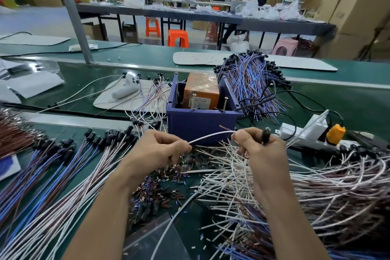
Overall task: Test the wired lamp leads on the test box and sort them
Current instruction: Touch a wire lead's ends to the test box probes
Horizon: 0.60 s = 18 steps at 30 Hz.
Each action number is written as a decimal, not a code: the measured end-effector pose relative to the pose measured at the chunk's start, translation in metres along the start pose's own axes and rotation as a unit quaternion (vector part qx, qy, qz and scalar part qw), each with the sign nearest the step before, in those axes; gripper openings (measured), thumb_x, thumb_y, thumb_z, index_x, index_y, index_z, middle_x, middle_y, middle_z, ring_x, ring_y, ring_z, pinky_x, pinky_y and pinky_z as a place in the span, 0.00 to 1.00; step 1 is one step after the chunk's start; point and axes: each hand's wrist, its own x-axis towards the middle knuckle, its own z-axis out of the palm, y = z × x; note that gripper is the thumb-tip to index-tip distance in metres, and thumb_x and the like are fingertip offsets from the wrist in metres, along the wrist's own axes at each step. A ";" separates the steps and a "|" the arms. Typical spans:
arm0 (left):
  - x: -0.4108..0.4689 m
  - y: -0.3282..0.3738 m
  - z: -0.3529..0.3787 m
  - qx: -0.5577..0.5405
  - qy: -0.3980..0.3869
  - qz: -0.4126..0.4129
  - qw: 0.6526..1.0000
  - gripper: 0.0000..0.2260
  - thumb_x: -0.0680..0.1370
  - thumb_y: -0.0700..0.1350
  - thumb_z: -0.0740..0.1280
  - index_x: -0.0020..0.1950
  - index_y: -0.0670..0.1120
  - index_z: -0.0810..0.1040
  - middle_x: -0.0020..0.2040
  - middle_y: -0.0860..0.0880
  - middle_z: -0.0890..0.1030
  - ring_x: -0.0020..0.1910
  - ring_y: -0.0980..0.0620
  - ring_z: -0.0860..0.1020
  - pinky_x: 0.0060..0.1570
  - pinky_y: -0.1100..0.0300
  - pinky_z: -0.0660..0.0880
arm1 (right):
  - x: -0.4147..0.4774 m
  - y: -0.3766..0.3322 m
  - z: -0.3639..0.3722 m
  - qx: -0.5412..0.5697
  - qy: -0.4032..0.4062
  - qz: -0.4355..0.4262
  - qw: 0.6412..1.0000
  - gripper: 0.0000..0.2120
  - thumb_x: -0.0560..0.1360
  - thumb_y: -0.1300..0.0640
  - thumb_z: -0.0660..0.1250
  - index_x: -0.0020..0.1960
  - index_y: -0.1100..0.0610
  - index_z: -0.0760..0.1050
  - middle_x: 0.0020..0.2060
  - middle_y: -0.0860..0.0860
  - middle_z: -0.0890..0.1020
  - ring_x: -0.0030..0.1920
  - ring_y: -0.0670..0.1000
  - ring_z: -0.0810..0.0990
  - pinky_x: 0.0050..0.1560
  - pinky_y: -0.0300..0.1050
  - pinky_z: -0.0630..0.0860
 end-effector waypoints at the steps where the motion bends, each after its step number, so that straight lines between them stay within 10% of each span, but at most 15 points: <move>1: 0.000 0.000 -0.005 0.006 -0.006 -0.005 1.000 0.08 0.73 0.51 0.77 0.43 0.46 0.89 0.30 0.46 0.79 0.27 0.55 0.69 0.27 0.67 0.65 | 0.001 0.001 -0.001 0.014 0.007 0.002 1.000 0.09 0.75 0.62 0.73 0.36 0.57 0.83 0.28 0.48 0.78 0.32 0.44 0.75 0.39 0.35 0.75; 9: 0.002 -0.002 -0.034 -0.184 0.153 -0.045 0.970 0.06 0.68 0.46 0.76 0.38 0.44 0.88 0.36 0.46 0.84 0.27 0.57 0.76 0.26 0.70 0.72 | 0.002 -0.010 -0.011 0.123 0.014 0.021 0.992 0.08 0.73 0.66 0.74 0.38 0.55 0.85 0.31 0.48 0.84 0.32 0.40 0.81 0.33 0.28 0.74; 18: 0.001 -0.001 -0.035 -0.529 0.105 0.031 0.842 0.11 0.78 0.47 0.66 0.40 0.48 0.86 0.35 0.54 0.83 0.30 0.63 0.80 0.31 0.69 0.72 | 0.001 -0.006 -0.008 0.069 -0.039 0.051 0.996 0.13 0.68 0.73 0.76 0.34 0.56 0.86 0.34 0.52 0.86 0.37 0.46 0.84 0.38 0.33 0.78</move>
